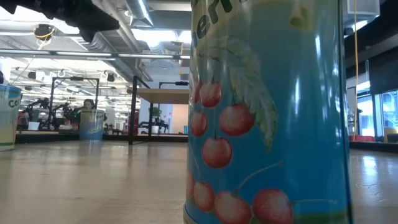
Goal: Pick and place cans onto a shelf
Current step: Put the right canned peas on the shelf
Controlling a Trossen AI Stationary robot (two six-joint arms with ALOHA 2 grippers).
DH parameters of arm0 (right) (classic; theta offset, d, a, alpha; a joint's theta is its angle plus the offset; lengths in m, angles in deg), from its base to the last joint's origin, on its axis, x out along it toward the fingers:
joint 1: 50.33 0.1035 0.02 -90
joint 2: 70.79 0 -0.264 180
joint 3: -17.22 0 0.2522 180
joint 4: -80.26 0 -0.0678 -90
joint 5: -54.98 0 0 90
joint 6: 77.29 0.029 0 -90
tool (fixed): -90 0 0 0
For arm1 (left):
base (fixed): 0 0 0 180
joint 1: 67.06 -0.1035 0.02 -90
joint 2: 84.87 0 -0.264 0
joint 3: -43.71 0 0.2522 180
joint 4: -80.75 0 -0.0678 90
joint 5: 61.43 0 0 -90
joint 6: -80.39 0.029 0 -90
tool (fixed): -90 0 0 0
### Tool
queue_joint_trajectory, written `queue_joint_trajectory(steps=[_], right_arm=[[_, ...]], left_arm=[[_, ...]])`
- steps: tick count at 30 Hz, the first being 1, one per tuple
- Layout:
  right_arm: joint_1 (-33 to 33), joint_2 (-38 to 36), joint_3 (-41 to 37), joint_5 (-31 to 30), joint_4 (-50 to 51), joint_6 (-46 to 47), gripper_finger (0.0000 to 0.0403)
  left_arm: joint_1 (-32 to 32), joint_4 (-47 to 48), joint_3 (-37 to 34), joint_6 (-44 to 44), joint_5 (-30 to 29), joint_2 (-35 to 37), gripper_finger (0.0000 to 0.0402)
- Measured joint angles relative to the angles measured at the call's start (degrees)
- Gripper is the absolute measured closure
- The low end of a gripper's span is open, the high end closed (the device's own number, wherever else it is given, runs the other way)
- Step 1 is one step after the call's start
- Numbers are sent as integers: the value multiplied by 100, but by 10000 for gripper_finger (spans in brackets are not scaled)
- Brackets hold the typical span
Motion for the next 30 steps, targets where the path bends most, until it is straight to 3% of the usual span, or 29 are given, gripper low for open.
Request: queue_joint_trajectory(steps=[9,23,30], right_arm=[[-600,4,-1271,885,-1669,-460,305],[-873,286,-2210,826,-2699,-306,305],[-871,582,-2210,63,-3117,-295,305]], left_arm=[[-1,-167,0,14,-4,0,360],[-1,-176,0,-127,-4,0,360],[0,-176,0,-109,-6,1,360]])
